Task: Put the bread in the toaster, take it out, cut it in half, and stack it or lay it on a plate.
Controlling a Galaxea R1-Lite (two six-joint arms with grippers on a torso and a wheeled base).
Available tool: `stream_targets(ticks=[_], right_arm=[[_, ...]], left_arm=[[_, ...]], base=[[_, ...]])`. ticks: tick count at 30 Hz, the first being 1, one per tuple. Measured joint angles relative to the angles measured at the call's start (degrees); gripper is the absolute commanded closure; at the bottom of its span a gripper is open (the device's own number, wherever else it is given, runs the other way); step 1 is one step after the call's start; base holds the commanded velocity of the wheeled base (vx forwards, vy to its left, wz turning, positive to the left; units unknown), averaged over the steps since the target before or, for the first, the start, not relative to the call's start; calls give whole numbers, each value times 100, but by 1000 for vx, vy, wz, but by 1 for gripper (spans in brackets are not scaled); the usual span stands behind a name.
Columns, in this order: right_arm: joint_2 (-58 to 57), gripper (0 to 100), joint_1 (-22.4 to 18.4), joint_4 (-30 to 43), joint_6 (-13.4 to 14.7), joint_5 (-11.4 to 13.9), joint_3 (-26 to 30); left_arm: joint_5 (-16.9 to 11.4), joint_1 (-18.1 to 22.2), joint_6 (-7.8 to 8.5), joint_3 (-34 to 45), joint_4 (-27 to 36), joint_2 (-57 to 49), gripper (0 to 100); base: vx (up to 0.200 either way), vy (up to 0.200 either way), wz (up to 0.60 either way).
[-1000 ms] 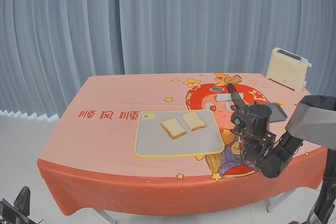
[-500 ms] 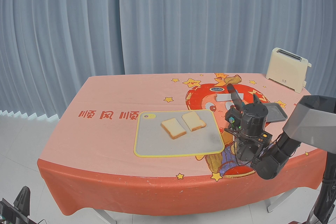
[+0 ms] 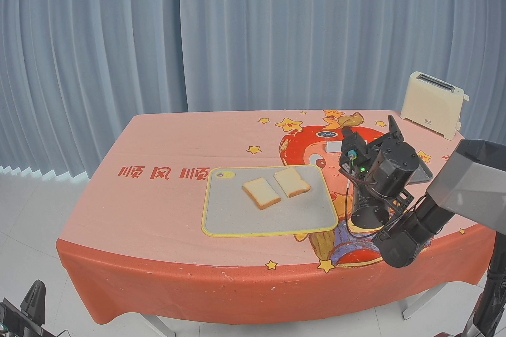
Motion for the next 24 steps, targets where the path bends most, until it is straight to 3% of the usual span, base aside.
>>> stream_targets(ticks=[11, 14, 24], right_arm=[[-983, 0, -32, 284, -9, 4, -285], [-1373, 0, -66, 1042, -16, 17, -315], [-2671, 0, -104, 4653, 101, 85, -696]], left_arm=[[0, -2, 0, 0, 0, 0, 100], [1, -2, 0, 0, 0, 0, 100], [1, -2, 0, 0, 0, 0, 100]], base=[[0, 0, 0], [0, 0, 0], [0, 0, 0]])
